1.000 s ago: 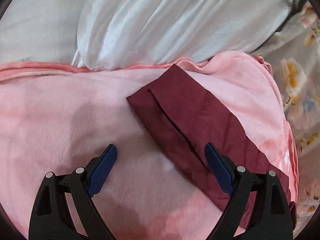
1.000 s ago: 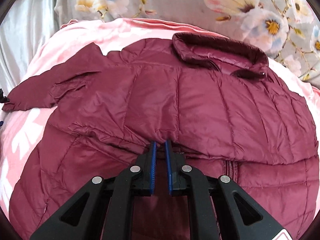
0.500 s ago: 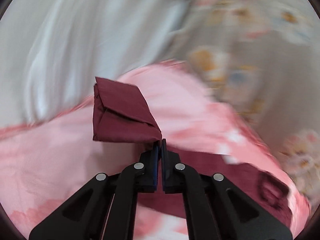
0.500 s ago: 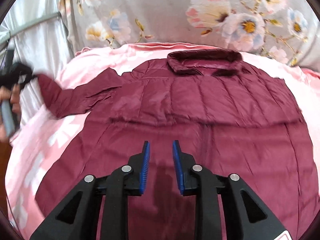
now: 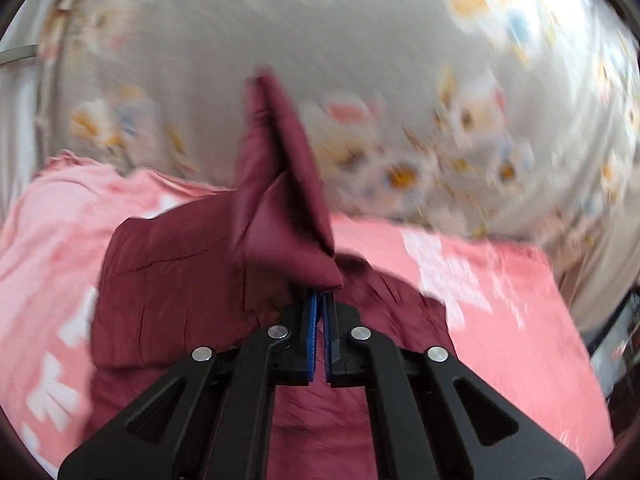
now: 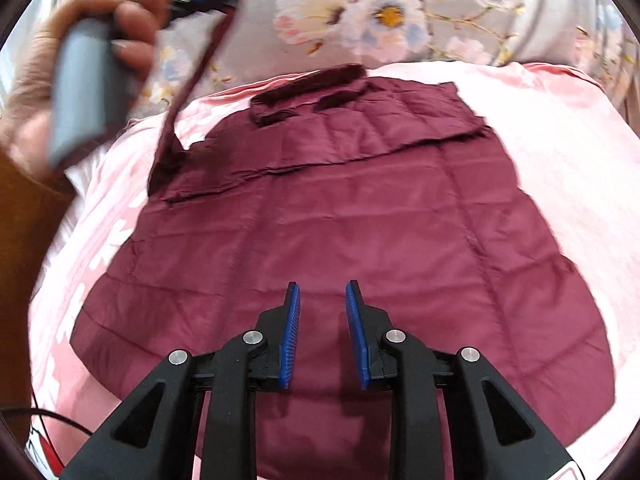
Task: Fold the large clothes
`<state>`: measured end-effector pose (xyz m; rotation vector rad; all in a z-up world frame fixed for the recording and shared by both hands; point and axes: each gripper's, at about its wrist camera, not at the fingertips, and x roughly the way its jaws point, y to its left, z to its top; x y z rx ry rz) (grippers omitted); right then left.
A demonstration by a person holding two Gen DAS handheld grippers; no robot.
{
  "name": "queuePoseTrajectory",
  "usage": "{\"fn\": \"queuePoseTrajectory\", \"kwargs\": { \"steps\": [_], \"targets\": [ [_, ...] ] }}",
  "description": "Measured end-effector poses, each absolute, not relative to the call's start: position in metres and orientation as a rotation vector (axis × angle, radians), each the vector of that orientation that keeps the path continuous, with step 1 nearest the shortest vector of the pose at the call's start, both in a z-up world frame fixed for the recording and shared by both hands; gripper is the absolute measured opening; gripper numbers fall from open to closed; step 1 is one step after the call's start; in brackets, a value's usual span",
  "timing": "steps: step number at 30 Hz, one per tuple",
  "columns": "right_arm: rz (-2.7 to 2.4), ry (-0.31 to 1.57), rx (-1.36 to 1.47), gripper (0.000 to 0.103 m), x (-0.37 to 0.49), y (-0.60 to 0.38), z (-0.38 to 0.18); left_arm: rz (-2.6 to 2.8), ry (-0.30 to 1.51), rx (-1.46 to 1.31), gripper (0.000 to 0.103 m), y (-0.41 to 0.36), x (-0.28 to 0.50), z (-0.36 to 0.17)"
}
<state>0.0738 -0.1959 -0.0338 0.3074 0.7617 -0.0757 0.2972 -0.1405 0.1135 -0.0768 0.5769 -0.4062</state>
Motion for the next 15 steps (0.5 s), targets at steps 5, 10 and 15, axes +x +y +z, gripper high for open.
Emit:
{"fn": "queuePoseTrajectory", "kwargs": {
  "steps": [5,10,15],
  "targets": [
    [-0.128,0.761,0.325,0.035,0.063,-0.225,-0.037,-0.457,0.706,-0.076,0.055,-0.175,0.279,0.050],
    [-0.166,0.700,0.349,0.051,0.070,-0.258,-0.020,-0.463,0.726,-0.205,0.066,-0.118,0.273,0.033],
    [-0.194,0.646,0.363,0.053,0.108,-0.284,-0.006,-0.294,0.764,-0.344,0.066,-0.029,0.307,0.016]
  ]
}}
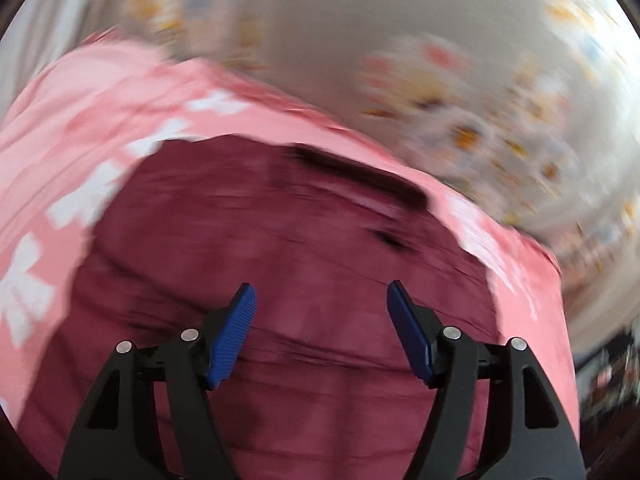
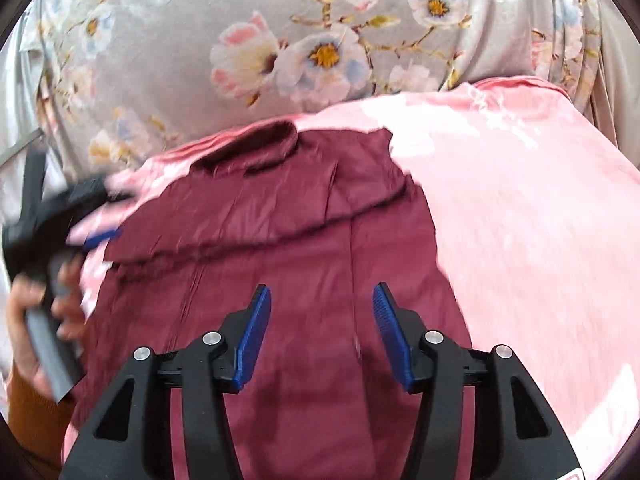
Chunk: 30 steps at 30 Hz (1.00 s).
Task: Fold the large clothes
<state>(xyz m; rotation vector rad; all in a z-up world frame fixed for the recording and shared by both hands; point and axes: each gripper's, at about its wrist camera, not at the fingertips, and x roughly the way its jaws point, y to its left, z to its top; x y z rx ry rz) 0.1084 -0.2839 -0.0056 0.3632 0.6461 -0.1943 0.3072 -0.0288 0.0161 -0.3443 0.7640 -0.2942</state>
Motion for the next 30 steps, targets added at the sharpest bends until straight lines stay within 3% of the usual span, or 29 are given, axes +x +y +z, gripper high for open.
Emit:
{"fn": "queuePoseTrajectory", "kwargs": {
  "steps": [7,17,19,23,30],
  "targets": [
    [-0.216,0.643,0.368,0.053,0.182,-0.293,-0.009,-0.095,0.835,-0.612,0.065,0.091,0.347,-0.027],
    [-0.231,0.750,0.325,0.052,0.240,-0.290,-0.038,-0.128,0.868,-0.844,0.064,0.129,0.369,-0.058],
    [-0.225,0.766,0.317,0.045,0.245,-0.287,-0.042,-0.147,0.867,-0.861,0.064,0.127,0.368,-0.058],
    [-0.216,0.768,0.298,0.010,0.248,-0.284,-0.041,-0.182,0.851,-0.910,0.063,0.127,0.362,-0.053],
    [-0.197,0.673,0.289,0.003,0.249,-0.286,-0.009,-0.237,0.817,-0.966,0.063,0.131,0.348,-0.034]
  ]
}}
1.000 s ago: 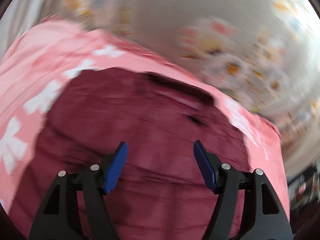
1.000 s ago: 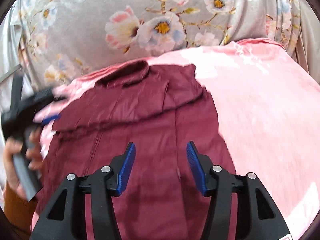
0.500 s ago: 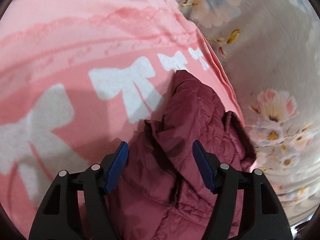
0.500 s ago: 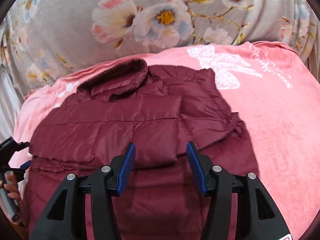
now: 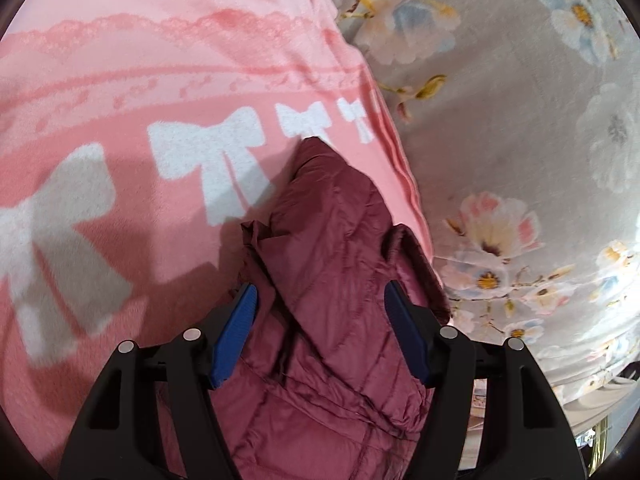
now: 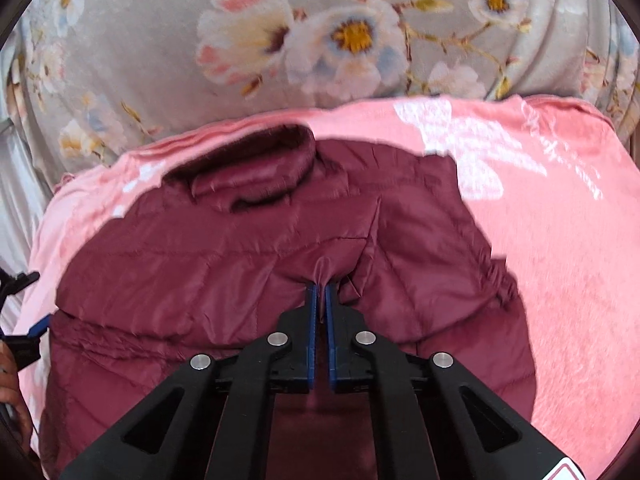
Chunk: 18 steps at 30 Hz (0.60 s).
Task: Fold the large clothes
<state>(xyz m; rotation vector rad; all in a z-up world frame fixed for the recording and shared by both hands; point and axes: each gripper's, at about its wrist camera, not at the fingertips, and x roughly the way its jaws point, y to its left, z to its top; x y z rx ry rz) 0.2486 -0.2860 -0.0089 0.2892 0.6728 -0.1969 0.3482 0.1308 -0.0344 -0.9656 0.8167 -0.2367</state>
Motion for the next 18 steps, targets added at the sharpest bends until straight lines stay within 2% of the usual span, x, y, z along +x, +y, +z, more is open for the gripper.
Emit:
{"fn": "queuePoseTrajectory", "kwargs": {
  "steps": [4,6,9,13,15,17,18],
  "targets": [
    [-0.192,0.631,0.290,0.003,0.249,-0.288,0.010,-0.247,0.843,-0.955,0.063,0.121,0.347,-0.037],
    [-0.189,0.620,0.280,0.002,0.251,-0.287,0.018,-0.257,0.881,-0.968,0.060,0.116,0.348,-0.045],
    [-0.187,0.606,0.255,0.002,0.252,-0.286,0.028,-0.268,0.843,-0.966,0.058,0.110,0.337,-0.040],
    [-0.186,0.578,0.238,0.002,0.253,-0.286,0.042,-0.224,0.892,-0.938,0.058,0.106,0.356,-0.052],
    [-0.189,0.566,0.234,0.002,0.252,-0.288,0.049,-0.191,0.901,-0.941,0.053,0.108,0.367,-0.061],
    [-0.197,0.560,0.229,0.002,0.250,-0.291,0.052,-0.138,0.900,-0.893,0.038,0.109,0.377,-0.065],
    [-0.202,0.558,0.229,0.002,0.249,-0.293,0.053,-0.130,0.899,-0.880,0.034,0.110,0.380,-0.065]
  ]
}}
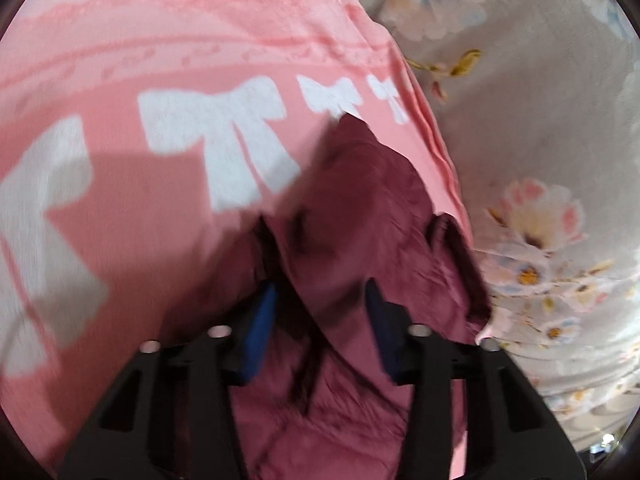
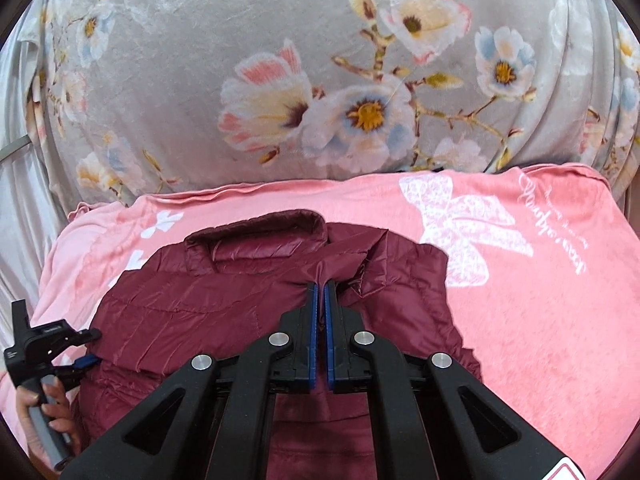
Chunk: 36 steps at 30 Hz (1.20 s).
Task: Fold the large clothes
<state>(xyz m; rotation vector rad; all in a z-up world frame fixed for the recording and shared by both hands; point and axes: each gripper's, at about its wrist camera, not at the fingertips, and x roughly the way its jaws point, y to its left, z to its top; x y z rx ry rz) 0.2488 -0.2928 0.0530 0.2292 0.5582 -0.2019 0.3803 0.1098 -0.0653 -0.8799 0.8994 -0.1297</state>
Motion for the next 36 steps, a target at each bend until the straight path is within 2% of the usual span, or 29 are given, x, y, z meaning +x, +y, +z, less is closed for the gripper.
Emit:
{"fn": "queuePoseTrajectory", "kwargs": {
  "steps": [2,5,13,19,25,28,32,36],
  "targets": [
    [-0.214,0.556,0.238,0.002,0.246,-0.298,0.052,-0.105,0.896,-0.850,0.018,0.111,0.387,-0.065],
    [-0.230,0.569,0.269,0.000,0.243,-0.308,0.040,-0.074,0.866,-0.806,0.006,0.114,0.389,-0.058],
    [-0.256,0.763,0.302,0.000,0.254,-0.317,-0.043,-0.027,0.873,-0.675,0.004,0.108,0.385,-0.070],
    [-0.261,0.839,0.304,0.000,0.256,-0.314,-0.066,-0.001,0.859,-0.552,0.003,0.095,0.382,-0.072],
    [-0.297,0.867,0.209,0.000,0.258,-0.301,-0.065,0.018,0.856,-0.501,0.003,0.091,0.379,-0.071],
    [-0.299,0.826,0.231,0.005,0.237,-0.302,-0.052,0.044,0.857,-0.429,0.005,0.087,0.368,-0.063],
    [-0.301,0.700,0.231,0.008,0.214,-0.297,-0.019,0.059,0.778,-0.334,0.006,0.088,0.336,-0.031],
    [-0.200,0.673,0.248,0.008,0.238,-0.275,0.003,-0.017,0.712,-0.307,0.007,0.059,0.333,0.010]
  ]
}}
